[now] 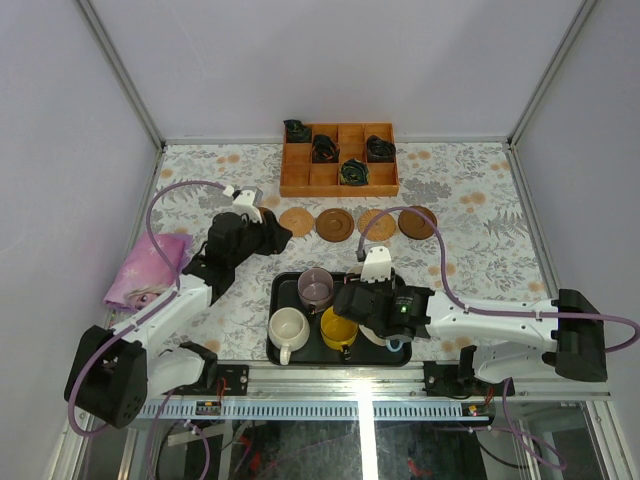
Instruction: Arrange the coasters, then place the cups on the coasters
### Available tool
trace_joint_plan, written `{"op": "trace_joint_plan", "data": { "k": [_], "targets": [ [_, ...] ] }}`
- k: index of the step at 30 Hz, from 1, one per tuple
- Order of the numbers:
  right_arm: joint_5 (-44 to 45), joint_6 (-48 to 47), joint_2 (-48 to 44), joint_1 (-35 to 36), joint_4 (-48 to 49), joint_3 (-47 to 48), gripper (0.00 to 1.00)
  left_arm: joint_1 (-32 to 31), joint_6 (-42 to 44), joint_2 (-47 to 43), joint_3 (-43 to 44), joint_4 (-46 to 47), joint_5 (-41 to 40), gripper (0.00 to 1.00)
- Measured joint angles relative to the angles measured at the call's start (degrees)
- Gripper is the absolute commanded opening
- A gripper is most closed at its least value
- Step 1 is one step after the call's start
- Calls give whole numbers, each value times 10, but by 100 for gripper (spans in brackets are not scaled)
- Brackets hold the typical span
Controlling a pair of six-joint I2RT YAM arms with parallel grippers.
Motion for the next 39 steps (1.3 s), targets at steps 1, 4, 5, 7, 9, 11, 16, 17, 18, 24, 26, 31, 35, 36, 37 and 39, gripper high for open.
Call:
{"op": "trace_joint_plan", "data": {
  "k": [1, 4, 5, 7, 9, 11, 16, 17, 18, 24, 26, 31, 35, 36, 37, 39],
  "targets": [
    [4, 3, 0, 0, 0, 0, 58, 0, 0, 0, -1, 0, 0, 47],
    [6, 11, 0, -3, 0, 0, 58, 0, 0, 2, -3, 0, 0, 47],
    [5, 11, 1, -5, 1, 0, 58, 0, 0, 3, -3, 0, 0, 47],
    [2, 12, 3, -13, 4, 0, 58, 0, 0, 5, -4, 0, 1, 47],
    [-3, 12, 8, -21, 14, -1, 58, 0, 0, 6, -4, 0, 2, 47],
    [-14, 10, 11, -29, 25, -4, 58, 0, 0, 7, -4, 0, 2, 47],
    [-32, 8, 21, -40, 45, -7, 58, 0, 0, 8, -4, 0, 3, 48],
    [-37, 9, 24, -40, 46, -7, 58, 0, 0, 8, -4, 0, 3, 47],
    [-43, 9, 28, -40, 47, -8, 58, 0, 0, 9, -4, 0, 3, 47],
    [-66, 14, 37, -40, 48, -14, 55, 0, 0, 9, -4, 0, 4, 47],
    [-71, 17, 38, -40, 47, -18, 51, 0, 0, 9, -4, 0, 4, 48],
    [-74, 28, 43, -41, 48, -27, 38, 0, 0, 12, -6, 1, 4, 48],
    [-74, 32, 52, -41, 47, -30, 29, 0, 0, 13, -9, 1, 4, 48],
    [-74, 33, 55, -41, 48, -30, 27, 0, 0, 13, -9, 1, 4, 48],
    [-74, 33, 59, -41, 48, -30, 22, 0, 0, 13, -9, 1, 4, 48],
    [-73, 35, 66, -41, 49, -30, 4, 0, 0, 13, -9, 1, 4, 48]
  ]
}}
